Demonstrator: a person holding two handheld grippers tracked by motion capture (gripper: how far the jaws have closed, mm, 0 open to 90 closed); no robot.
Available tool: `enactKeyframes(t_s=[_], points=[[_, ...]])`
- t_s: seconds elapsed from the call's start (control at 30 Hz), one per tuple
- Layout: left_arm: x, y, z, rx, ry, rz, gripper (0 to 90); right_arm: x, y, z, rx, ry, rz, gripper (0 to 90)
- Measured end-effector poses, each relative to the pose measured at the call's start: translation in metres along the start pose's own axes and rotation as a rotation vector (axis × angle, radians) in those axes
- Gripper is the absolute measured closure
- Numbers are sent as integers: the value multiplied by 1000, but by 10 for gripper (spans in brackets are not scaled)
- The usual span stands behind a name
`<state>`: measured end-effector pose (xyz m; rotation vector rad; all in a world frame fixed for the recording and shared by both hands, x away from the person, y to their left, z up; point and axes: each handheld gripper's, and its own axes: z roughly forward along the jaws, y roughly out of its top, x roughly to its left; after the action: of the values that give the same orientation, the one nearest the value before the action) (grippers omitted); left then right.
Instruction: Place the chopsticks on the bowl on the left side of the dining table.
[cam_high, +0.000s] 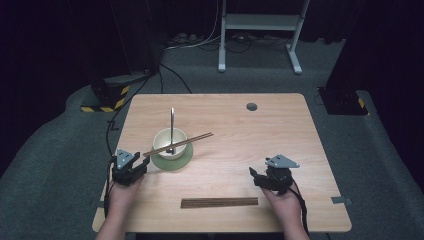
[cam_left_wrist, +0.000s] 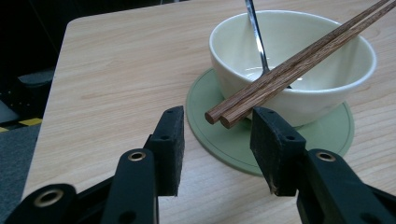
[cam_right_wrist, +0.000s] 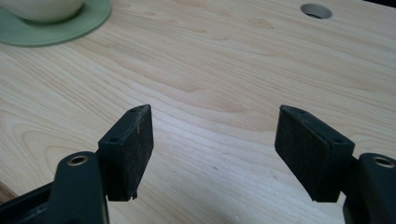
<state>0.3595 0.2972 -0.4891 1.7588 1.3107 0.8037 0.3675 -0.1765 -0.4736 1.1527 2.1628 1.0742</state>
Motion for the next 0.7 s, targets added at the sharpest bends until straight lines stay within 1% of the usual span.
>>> enactKeyframes(t_s=[0.03,0.07,0.1,0.13,0.17,0.2,0.23,0.3,0.37,0.4,0.43,0.5,0.53,0.57,0.6,0.63,0.67,0.7], points=[[2,0,1,-1,-1,0,548,2,2,1,-3,3,-1,280],[3,1,3,12,-2,-4,549,4,4,2,-9,5,-1,279],[4,1,5,16,-5,2,549,6,6,2,-15,10,0,279],[4,1,7,18,-8,-9,549,8,8,3,-20,12,-7,277],[5,2,8,28,-11,-3,549,11,11,4,-22,16,-1,277],[4,3,11,25,-14,-8,549,13,13,6,-28,22,-10,281],[5,4,12,34,-17,-3,550,15,15,7,-29,34,-11,285],[5,6,14,40,-29,1,549,20,20,10,-27,41,-13,286],[4,8,17,33,-47,-6,546,25,25,13,-30,39,-18,282],[5,8,18,37,-53,-2,546,27,27,14,-33,38,-15,280],[5,7,19,39,-56,-10,546,29,29,16,-37,36,-19,280],[6,6,21,43,-61,-10,546,33,34,19,-35,35,-34,282],[6,6,21,45,-57,-16,546,36,36,21,-30,35,-38,282],[7,6,21,39,-62,-29,547,38,39,23,-26,34,-46,283],[8,6,20,38,-64,-13,548,40,41,25,-26,35,-53,286],[8,6,19,35,-65,-33,549,42,43,27,-24,29,-56,290],[10,6,19,35,-65,-23,549,44,46,30,-23,30,-61,310],[11,6,19,30,-70,-25,551,46,48,33,-17,34,-56,328]])
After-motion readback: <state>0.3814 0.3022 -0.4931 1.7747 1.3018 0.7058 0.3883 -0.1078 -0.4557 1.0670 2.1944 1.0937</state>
